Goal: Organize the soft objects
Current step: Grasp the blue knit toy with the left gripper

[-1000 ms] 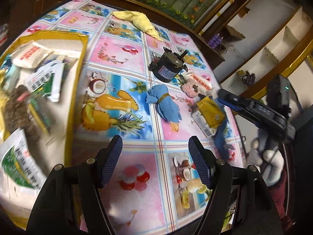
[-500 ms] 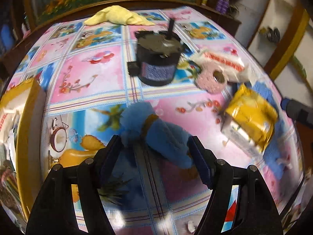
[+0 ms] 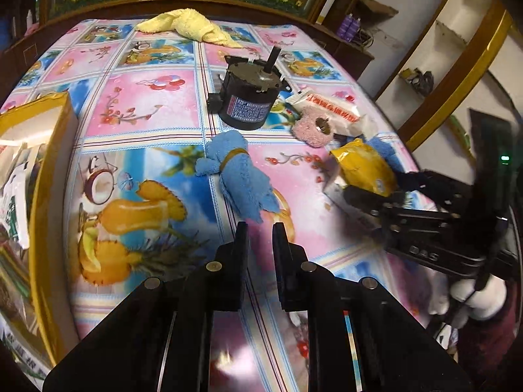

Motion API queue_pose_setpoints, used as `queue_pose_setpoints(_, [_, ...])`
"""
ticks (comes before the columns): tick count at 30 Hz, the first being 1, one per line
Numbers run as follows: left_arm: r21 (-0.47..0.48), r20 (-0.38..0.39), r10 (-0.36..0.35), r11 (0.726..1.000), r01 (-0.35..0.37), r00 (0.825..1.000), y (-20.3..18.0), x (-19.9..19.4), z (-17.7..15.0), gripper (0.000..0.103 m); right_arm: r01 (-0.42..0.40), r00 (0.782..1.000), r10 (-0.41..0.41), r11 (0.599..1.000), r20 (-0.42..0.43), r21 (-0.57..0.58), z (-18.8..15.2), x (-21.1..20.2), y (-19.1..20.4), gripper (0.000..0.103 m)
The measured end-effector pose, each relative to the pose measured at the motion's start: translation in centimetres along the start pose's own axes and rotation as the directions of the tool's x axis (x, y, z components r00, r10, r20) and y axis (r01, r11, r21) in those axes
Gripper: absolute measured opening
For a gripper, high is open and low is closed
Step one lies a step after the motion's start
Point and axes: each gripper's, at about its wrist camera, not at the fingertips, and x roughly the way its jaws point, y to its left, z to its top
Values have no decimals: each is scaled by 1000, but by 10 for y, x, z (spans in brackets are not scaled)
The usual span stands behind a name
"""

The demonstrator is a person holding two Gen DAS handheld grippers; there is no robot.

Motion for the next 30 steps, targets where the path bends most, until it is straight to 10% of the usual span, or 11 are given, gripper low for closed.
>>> queue_pose_setpoints(12, [-106, 27, -59, 992, 62, 998, 24, -27, -2, 14, -60, 997, 56, 996, 53, 69, -9, -30, 6, 44])
queue_pose_setpoints(18, [-113, 52, 6, 994, 0, 999, 17, 1, 29, 52, -112, 991, 106, 992, 85, 63, -17, -50, 16, 44])
queue_pose_setpoints(26, [67, -18, 179, 982, -177, 984, -10, 60, 40, 51, -181, 980, 173, 981, 99, 76, -21, -55, 20, 44])
queue_pose_setpoints(28, [52, -15, 125, 991, -124, 992, -6, 55, 38, 22, -194, 977, 186, 978, 101, 75, -22, -56, 22, 44])
queue_pose_setpoints(30, [8, -24, 85, 996, -85, 996, 4, 49, 36, 21, -205, 975, 197, 976, 103, 74, -22, -56, 25, 44])
